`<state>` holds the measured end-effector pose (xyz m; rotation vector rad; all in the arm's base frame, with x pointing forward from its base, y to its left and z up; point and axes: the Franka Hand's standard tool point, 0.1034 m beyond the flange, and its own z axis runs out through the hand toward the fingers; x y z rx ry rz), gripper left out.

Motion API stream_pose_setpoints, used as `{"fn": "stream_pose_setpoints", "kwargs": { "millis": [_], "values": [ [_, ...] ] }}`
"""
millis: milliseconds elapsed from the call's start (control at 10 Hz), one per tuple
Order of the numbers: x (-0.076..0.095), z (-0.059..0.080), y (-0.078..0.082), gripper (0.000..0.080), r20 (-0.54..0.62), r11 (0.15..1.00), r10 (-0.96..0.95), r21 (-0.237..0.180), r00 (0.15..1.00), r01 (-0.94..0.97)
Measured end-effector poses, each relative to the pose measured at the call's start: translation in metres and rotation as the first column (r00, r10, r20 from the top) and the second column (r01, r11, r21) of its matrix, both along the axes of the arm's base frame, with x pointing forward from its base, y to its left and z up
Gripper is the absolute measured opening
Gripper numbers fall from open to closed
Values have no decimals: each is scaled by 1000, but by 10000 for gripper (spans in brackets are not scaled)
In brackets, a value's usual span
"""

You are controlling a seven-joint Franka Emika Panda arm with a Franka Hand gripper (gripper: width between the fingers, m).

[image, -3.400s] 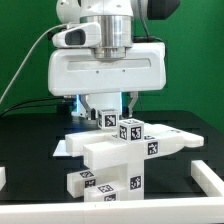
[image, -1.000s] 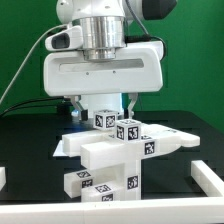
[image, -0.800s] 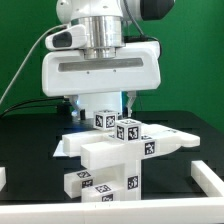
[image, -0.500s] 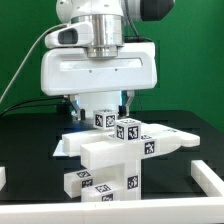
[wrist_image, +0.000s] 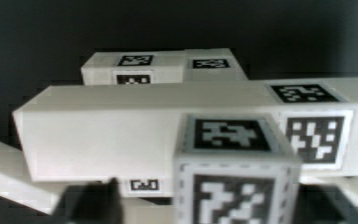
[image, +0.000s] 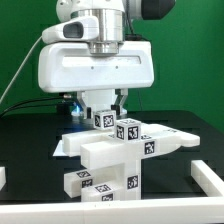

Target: Assemble chair

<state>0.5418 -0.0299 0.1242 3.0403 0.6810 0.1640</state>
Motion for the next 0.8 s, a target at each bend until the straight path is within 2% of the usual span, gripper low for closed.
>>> {"fn": "stream_pose_setpoints", "kwargs": {
  "millis": [100, 200, 500, 800],
  "values": [
    [0, 0, 0, 402, 0, 1000, 0, 0, 1000, 0],
    [0, 0, 0, 281, 0, 1000, -7, 1, 1000, 7],
    [0, 0, 0, 281, 0, 997, -74, 9, 997, 74],
    [2, 0, 1, 281, -8, 932, -361, 39, 933, 361]
  ]
}}
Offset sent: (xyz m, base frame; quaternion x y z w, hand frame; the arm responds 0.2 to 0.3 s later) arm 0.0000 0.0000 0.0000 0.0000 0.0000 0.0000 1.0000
